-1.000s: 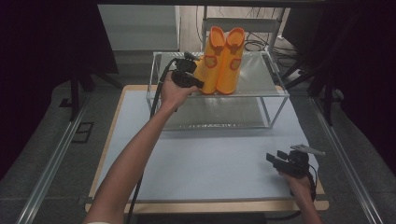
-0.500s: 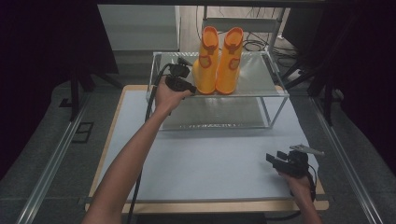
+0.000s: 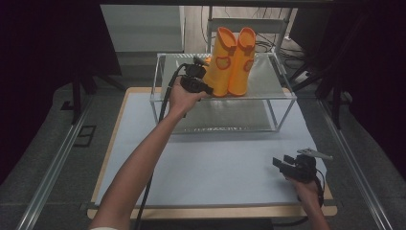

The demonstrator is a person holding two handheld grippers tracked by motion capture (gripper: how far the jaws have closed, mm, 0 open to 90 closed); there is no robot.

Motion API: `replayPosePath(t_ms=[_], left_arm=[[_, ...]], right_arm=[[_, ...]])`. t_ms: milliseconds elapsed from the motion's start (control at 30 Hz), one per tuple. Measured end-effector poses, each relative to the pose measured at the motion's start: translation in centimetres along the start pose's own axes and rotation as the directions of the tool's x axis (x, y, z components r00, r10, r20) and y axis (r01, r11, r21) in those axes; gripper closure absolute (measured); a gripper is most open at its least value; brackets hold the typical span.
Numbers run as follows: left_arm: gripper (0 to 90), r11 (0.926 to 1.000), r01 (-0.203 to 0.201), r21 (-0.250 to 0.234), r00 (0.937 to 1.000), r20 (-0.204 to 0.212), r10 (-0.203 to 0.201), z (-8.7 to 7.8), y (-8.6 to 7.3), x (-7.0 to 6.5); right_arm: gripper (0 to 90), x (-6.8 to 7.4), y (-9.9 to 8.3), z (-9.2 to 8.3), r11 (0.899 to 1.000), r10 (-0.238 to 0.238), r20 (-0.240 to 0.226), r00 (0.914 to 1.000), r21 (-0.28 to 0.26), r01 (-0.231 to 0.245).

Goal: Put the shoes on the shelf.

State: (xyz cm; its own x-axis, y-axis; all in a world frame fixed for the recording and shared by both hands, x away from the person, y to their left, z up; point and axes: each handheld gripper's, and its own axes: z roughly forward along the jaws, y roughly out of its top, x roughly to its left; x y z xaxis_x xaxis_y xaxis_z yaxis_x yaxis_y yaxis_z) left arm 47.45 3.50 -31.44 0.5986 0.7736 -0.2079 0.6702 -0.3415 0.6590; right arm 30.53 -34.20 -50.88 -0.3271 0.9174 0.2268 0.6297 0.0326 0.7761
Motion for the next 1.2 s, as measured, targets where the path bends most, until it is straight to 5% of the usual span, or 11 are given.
replayPosePath(t_ms=[300, 567, 800, 1200], left_arm=[[83.3, 0.9994, 0.005, -0.035, 0.9999, 0.017, -0.004, -1.2, -0.9, 0.8], [67.1, 0.9943, -0.068, -0.082, 0.9977, -0.003, 0.068, -4.6, -2.6, 0.6], [57.1, 0.9897, -0.1, -0.102, 0.9921, 0.064, 0.107, -7.7, -5.3, 0.5], [48.8, 0.9888, -0.125, -0.081, 0.9811, 0.138, 0.136, -9.9, -9.4, -0.6]], right_arm=[[41.6, -0.2, 0.0, -0.1, 1.0, 0.0, 0.001, 1.0, -0.002, 0.0], [41.6, -0.3, 0.0, -0.2, 1.0, -0.004, 0.009, 1.0, -0.007, 0.004], [41.6, -0.4, 0.0, -0.2, 1.0, -0.003, 0.01, 0.9999, -0.014, 0.003], [41.5, -0.3, 0.1, 0.0, 1.0, -0.027, -0.002, 0.9996, -0.013, 0.027]])
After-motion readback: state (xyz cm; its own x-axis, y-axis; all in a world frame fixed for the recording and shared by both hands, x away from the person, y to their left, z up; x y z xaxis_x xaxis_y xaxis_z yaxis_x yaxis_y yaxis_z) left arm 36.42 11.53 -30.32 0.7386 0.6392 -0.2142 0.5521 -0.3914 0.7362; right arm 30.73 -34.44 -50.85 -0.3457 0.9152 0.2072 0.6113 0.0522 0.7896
